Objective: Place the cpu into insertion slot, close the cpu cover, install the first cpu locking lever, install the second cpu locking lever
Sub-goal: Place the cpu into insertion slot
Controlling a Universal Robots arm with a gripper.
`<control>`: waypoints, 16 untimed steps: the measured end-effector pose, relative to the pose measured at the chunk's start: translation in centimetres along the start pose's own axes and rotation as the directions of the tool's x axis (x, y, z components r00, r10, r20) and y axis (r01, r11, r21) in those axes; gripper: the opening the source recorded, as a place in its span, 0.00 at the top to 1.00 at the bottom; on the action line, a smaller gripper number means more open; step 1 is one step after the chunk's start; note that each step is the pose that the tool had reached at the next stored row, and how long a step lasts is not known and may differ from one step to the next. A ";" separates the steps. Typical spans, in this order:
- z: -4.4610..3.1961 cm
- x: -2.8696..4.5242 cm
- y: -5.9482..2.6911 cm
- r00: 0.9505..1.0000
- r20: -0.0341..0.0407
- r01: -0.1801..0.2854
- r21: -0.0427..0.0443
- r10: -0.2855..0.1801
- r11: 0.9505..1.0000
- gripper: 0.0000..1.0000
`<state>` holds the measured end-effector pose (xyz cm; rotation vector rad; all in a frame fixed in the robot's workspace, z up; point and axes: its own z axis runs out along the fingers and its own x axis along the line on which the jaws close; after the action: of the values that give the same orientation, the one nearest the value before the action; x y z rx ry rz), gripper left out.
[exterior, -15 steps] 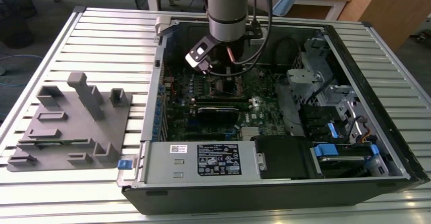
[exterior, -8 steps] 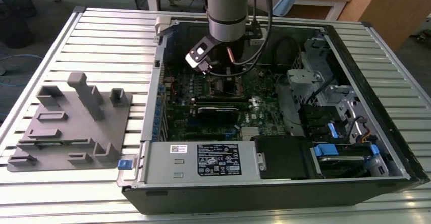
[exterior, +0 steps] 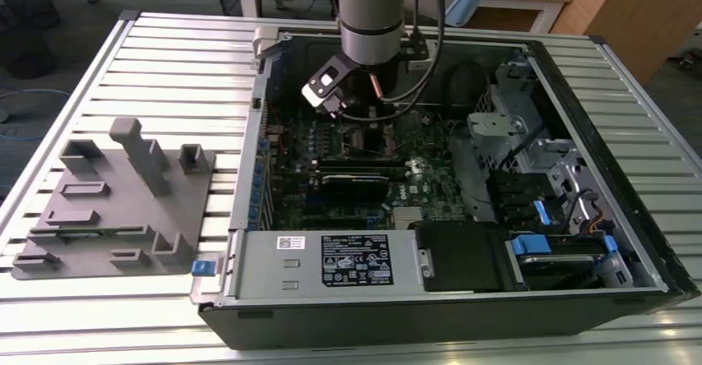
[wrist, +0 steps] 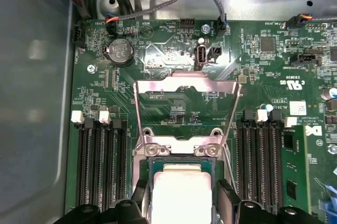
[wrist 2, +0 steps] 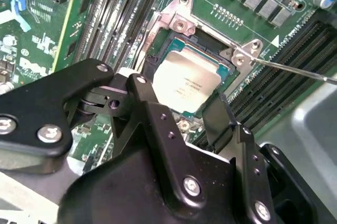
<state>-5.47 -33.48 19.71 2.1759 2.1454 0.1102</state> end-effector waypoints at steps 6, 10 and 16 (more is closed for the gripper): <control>-0.54 0.00 0.06 1.000 0.000 0.000 0.000 0.000 1.000 0.38; -0.58 0.00 0.06 1.000 0.000 0.000 0.000 0.000 1.000 0.38; -0.62 0.00 0.07 1.000 0.000 0.000 0.000 0.000 1.000 0.57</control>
<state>-5.47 -33.48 20.33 2.1759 2.1455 0.1102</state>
